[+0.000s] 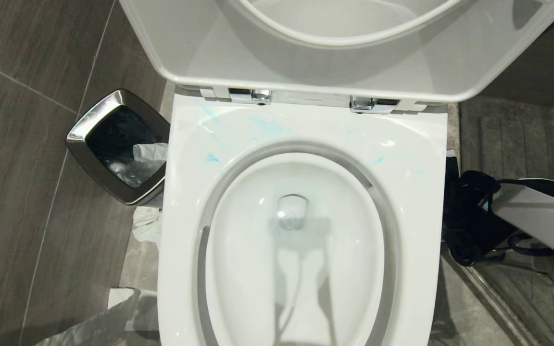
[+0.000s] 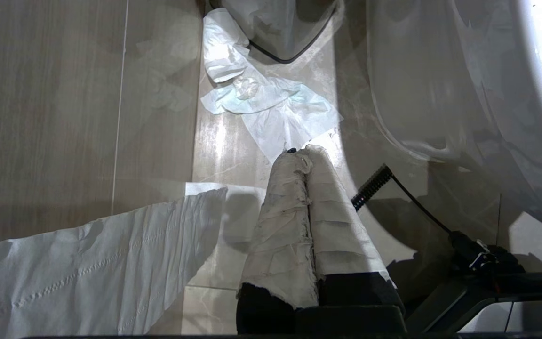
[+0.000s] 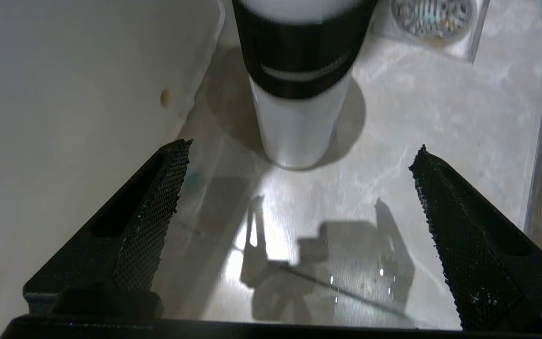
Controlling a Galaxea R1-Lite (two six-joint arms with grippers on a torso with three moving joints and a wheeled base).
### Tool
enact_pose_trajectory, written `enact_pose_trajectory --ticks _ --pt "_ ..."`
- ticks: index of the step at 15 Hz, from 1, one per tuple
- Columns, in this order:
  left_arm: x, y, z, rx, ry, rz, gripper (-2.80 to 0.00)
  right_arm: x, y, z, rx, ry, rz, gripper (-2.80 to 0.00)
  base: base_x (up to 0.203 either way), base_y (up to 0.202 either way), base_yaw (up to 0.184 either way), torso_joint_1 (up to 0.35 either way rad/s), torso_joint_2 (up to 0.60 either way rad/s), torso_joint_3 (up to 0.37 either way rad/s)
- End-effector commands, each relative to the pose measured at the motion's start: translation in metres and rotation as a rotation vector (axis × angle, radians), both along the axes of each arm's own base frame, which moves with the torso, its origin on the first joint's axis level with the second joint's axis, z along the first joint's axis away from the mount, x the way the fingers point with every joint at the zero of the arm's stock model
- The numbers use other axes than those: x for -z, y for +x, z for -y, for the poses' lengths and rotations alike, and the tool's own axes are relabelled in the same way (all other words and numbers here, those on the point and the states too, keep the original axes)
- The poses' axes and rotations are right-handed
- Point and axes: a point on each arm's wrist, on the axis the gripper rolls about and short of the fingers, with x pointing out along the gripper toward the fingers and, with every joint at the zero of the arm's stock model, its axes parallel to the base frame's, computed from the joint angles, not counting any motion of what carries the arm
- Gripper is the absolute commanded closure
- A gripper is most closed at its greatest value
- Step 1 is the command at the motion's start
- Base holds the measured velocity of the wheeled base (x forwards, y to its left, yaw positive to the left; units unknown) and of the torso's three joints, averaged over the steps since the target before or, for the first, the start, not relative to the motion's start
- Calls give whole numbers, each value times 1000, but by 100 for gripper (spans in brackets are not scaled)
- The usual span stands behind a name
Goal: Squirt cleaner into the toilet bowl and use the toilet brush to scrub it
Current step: Pour in the cleaning agent
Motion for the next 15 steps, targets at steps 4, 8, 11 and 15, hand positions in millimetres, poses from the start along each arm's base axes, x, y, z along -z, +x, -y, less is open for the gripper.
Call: enact_pose_trajectory --ticks 4,8,11,15 --pt "2 1 0 0 0 -9 0 -13 4 0 -3 1 58 -280 0 0 0 0 0 0" --pt "2 1 0 -1 0 -9 0 -21 14 1 2 2 115 -280 0 0 0 0 0 0" --pt "2 1 0 1 0 -9 0 -15 21 1 1 2 124 -280 0 0 0 0 0 0" --pt "2 1 0 -1 0 -9 0 -18 31 -3 -4 -3 171 -280 0 0 0 0 0 0"
